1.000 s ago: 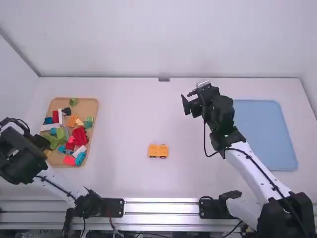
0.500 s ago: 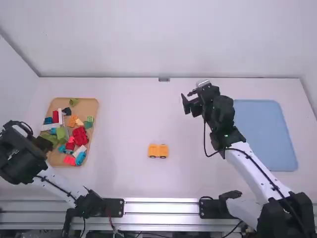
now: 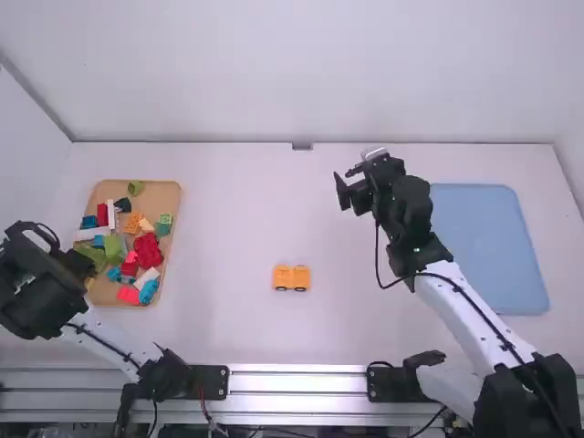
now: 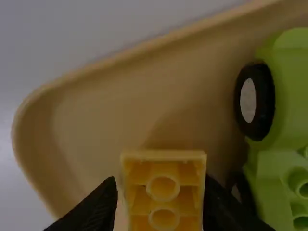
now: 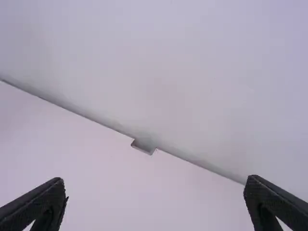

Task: Assemble lego blocks to make yellow taxi

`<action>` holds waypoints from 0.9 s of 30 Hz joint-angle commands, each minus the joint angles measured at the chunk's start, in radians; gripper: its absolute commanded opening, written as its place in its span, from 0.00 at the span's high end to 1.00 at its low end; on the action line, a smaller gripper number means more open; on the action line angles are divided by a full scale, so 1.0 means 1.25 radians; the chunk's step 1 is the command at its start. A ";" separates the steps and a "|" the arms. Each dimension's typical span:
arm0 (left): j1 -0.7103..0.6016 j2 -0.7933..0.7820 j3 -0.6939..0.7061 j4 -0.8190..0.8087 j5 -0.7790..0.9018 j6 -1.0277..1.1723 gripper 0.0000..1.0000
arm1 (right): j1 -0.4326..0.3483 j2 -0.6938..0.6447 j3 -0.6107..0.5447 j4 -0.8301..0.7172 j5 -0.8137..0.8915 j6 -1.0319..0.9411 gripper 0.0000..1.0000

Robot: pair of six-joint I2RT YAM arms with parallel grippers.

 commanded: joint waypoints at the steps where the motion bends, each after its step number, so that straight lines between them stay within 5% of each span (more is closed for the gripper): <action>1: 0.002 0.006 -0.014 0.001 0.010 0.012 0.52 | -0.003 0.005 0.030 0.003 0.002 0.001 0.01; 27: 0.002 0.006 -0.004 -0.013 0.044 0.033 0.64 | -0.003 0.005 0.030 0.007 0.002 0.001 0.02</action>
